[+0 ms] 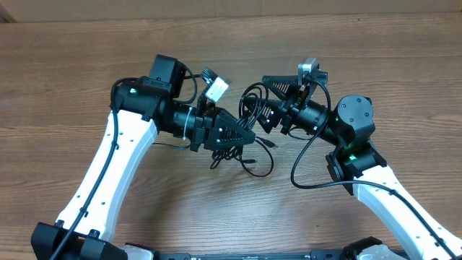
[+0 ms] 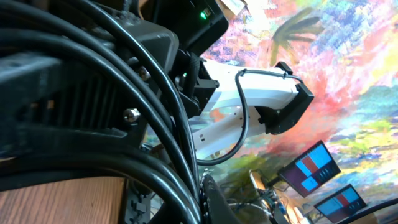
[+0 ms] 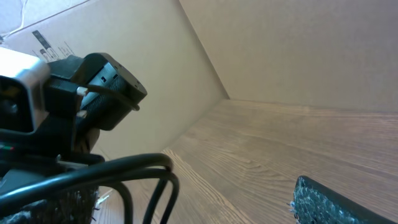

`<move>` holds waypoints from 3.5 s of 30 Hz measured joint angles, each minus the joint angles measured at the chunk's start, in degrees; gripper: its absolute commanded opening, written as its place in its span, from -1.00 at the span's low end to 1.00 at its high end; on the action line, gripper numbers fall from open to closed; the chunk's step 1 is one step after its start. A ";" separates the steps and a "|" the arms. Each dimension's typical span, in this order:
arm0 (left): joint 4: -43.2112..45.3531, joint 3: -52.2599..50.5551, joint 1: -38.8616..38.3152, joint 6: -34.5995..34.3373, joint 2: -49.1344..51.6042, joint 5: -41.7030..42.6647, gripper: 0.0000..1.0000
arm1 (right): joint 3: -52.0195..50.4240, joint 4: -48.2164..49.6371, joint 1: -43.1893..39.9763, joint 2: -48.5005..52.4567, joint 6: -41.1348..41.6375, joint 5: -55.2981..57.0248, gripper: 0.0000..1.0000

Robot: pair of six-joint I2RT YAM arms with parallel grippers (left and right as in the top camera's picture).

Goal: Untangle cables

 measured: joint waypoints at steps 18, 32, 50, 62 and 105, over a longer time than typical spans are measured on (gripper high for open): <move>1.14 0.00 -0.35 -0.24 0.70 -1.31 -0.91 | 0.07 -12.81 1.55 -1.40 -0.76 24.30 1.00; 1.03 0.00 -0.28 -0.83 2.71 -5.95 -0.92 | 0.13 -30.47 -19.65 -1.33 -1.90 46.01 1.00; 14.05 -0.02 3.96 -2.82 1.49 -22.84 -0.83 | 0.11 -42.05 -30.32 -1.05 0.13 27.17 1.00; 24.72 0.17 -4.57 -24.33 13.03 -46.86 0.08 | 0.13 -59.47 -30.29 -0.94 0.44 9.86 1.00; 36.52 0.22 -14.80 -36.81 24.22 -59.87 -0.92 | 0.13 -71.28 -28.02 -0.94 -0.61 10.95 1.00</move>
